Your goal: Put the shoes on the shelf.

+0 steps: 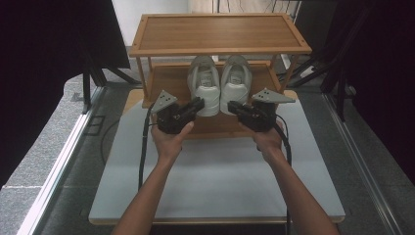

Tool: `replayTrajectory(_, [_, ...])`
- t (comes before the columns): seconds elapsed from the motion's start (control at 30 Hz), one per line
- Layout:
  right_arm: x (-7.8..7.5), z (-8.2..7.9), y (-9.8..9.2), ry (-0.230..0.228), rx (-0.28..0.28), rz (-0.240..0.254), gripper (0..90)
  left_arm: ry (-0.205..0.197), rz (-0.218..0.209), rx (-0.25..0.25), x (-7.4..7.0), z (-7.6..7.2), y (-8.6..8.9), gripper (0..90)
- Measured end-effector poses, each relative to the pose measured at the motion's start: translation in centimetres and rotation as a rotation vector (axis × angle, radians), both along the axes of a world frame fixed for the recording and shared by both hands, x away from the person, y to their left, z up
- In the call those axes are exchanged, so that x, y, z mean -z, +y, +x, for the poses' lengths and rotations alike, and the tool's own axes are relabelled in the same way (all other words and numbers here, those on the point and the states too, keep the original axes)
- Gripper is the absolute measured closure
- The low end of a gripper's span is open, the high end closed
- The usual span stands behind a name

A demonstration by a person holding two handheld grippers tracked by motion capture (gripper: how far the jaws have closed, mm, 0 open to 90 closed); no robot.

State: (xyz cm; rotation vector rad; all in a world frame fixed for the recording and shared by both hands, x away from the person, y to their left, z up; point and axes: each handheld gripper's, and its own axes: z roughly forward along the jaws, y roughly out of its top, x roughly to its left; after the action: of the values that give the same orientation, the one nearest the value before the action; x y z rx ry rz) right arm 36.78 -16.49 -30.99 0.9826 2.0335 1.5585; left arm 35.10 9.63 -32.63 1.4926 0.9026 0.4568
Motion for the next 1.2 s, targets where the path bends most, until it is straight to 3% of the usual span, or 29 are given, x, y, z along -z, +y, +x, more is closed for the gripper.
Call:
replayTrajectory(0.03, [0.0, 0.0, 0.0, 0.000, 0.000, 0.000, 81.0, 0.000, 0.000, 0.000, 0.0, 0.0, 0.0, 67.9])
replayTrajectory(0.07, [0.0, -0.2, -0.1, -0.003, 0.004, 0.010, 79.3, -0.007, 0.002, -0.017, -0.1, -0.3, 0.0, 67.9])
replayTrajectory(0.1, [0.0, -0.6, -0.5, -0.010, 0.007, 0.039, 76.3, -0.013, -0.009, -0.017, -0.1, -0.5, 0.0, 62.9])
replayTrajectory(0.27, [-0.2, -1.4, -1.4, -0.023, 0.015, 0.085, 71.8, -0.014, -0.021, 0.005, -0.1, -1.7, 0.7, 55.8])
replayTrajectory(0.43, [0.6, -2.8, -2.8, -0.006, 0.026, 0.131, 67.8, 0.003, -0.029, 0.032, 0.5, -3.2, 1.7, 49.5])
replayTrajectory(0.7, [4.6, -5.7, -6.3, -0.009, 0.046, 0.184, 65.4, 0.065, -0.033, 0.050, 3.5, -5.5, 3.4, 45.7])
replayTrajectory(0.83, [5.9, -6.5, -7.7, -0.001, 0.061, 0.198, 64.7, 0.090, -0.005, 0.055, 4.9, -6.5, 4.0, 43.9])
replayTrajectory(0.93, [7.7, -7.3, -9.4, 0.012, 0.078, 0.227, 62.9, 0.119, 0.021, 0.052, 6.5, -7.2, 4.3, 42.5])
replayTrajectory(1.07, [9.4, -7.7, -10.4, 0.029, 0.098, 0.226, 60.9, 0.143, 0.020, 0.054, 7.5, -7.5, 4.6, 40.8])
replayTrajectory(1.1, [9.6, -7.7, -10.5, 0.044, 0.098, 0.203, 59.6, 0.154, 0.020, 0.057, 8.2, -7.6, 4.9, 40.5])
replayTrajectory(1.2, [10.1, -7.8, -10.9, 0.030, 0.113, 0.163, 57.7, 0.185, 0.020, 0.057, 9.4, -7.8, 5.2, 39.9])
